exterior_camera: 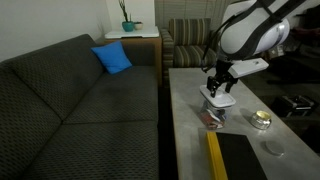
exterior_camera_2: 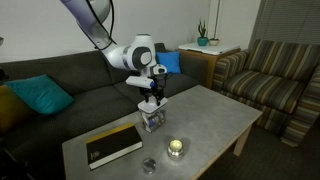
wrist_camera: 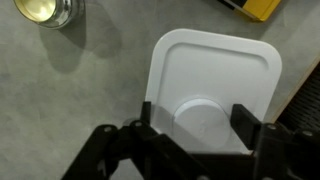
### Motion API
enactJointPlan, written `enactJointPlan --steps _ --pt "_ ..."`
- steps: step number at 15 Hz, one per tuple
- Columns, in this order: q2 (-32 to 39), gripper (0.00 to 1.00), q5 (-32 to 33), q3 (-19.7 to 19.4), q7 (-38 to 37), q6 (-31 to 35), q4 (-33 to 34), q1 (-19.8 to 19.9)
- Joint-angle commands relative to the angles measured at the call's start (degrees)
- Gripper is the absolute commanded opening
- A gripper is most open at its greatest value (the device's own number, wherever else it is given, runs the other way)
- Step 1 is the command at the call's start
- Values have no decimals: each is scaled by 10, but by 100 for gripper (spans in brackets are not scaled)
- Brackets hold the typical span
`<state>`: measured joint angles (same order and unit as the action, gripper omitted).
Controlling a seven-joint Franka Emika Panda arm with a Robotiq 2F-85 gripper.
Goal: Place the white lid on top of the food container on the left
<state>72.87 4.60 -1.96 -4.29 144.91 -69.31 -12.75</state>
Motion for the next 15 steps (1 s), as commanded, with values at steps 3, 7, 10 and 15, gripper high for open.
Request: enactJointPlan --steps 3,7,10,15 --pt "-24 100 10 -20 -5 36 -53 -13" --pt "-53 100 5 -18 -5 74 -98 -11" --pt "-82 100 3 -15 -3 109 -141 -8" --pt "-114 78 5 -2 2 129 -183 1"
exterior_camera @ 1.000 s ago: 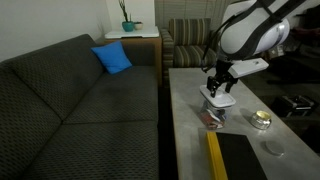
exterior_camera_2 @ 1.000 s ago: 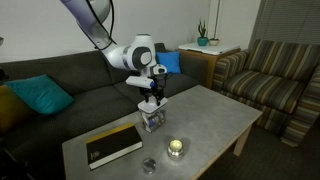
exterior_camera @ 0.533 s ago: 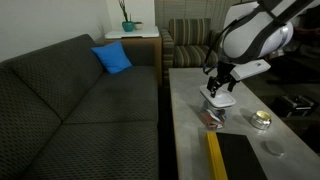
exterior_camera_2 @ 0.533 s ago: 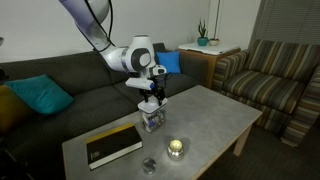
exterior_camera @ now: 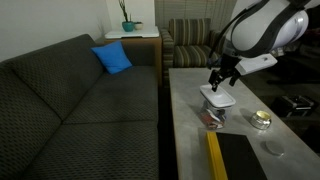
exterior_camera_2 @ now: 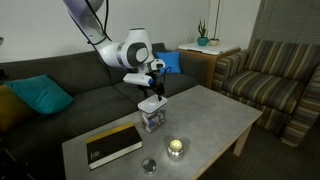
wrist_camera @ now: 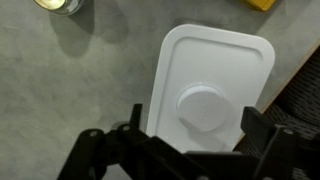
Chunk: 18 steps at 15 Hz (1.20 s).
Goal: Place the white lid on top of the food container on the left
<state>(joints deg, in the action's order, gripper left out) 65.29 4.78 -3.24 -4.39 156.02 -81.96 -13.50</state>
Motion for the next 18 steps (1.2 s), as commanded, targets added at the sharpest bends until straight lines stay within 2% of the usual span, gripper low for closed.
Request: enactJointPlan --steps 1,4,8,11,12,16,18 --pt "-40 74 1 17 8 15 -57 13" --pt "-41 52 -3 37 20 25 -63 24" --pt "-25 24 -7 72 42 123 -71 46" --pt "-12 3 -11 83 43 159 -69 57" --pt "-10 0 -12 81 38 165 -69 58" --pt "6 0 -17 78 33 193 -59 63" --pt "21 0 -19 74 29 185 -41 62"
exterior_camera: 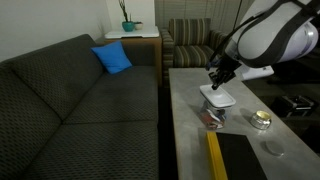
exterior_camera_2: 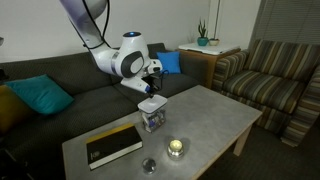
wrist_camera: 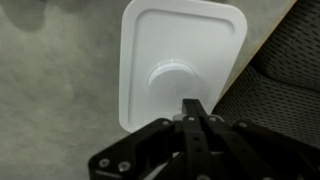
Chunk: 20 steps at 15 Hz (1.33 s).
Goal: Place the white lid on top of the food container on the left
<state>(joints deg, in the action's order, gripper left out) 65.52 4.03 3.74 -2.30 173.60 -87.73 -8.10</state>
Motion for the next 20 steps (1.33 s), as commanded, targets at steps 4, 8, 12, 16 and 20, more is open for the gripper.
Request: enactJointPlan --steps 4,8,12,16,20 --pt "55 0 -17 1 3 -22 62 8" --pt "103 0 -24 -9 -8 -88 140 -3" --pt "144 0 -24 -18 -25 -180 222 -12" --pt "113 0 -17 -38 -51 -208 210 -22" --pt "64 0 0 -63 -73 -187 149 -37"
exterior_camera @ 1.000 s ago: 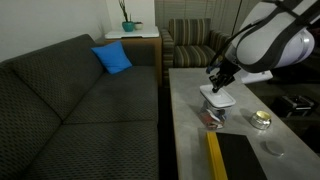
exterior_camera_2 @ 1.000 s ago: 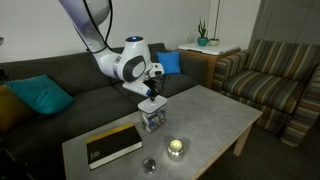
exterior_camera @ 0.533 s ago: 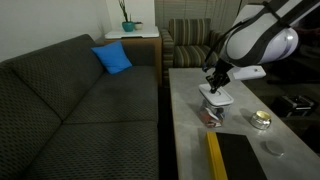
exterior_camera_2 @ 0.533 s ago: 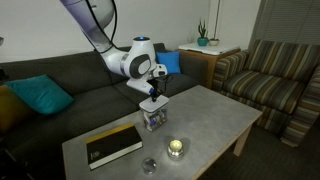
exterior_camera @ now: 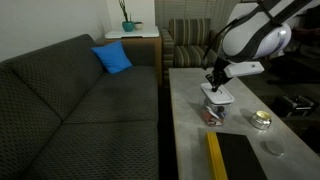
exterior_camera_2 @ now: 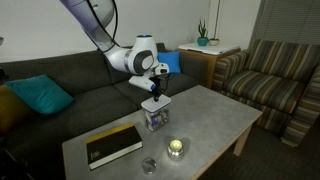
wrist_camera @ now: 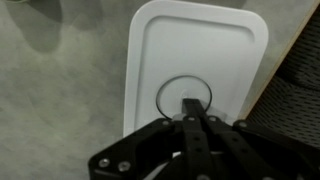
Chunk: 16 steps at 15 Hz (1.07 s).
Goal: Place the white lid on top of the food container on the left
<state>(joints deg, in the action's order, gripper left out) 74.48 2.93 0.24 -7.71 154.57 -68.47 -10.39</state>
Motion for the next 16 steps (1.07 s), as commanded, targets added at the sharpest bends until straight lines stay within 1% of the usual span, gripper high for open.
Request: enactJointPlan --steps 1,4,7,9,12,13,14,16 --pt "-32 0 13 -37 -25 1 -50 -20" --pt "-50 0 13 -49 -23 -9 -64 -30" --pt "-73 0 14 -58 -19 -4 -91 -38" --pt "-93 0 13 -59 -15 -4 -110 -40" --pt "-118 0 17 -49 -6 -20 -127 -34" --pt "-127 26 18 -50 -7 -22 -134 -35" --pt "-136 27 17 -49 -7 -23 -143 -34" --pt "-153 39 18 -49 -8 -21 -161 -35"
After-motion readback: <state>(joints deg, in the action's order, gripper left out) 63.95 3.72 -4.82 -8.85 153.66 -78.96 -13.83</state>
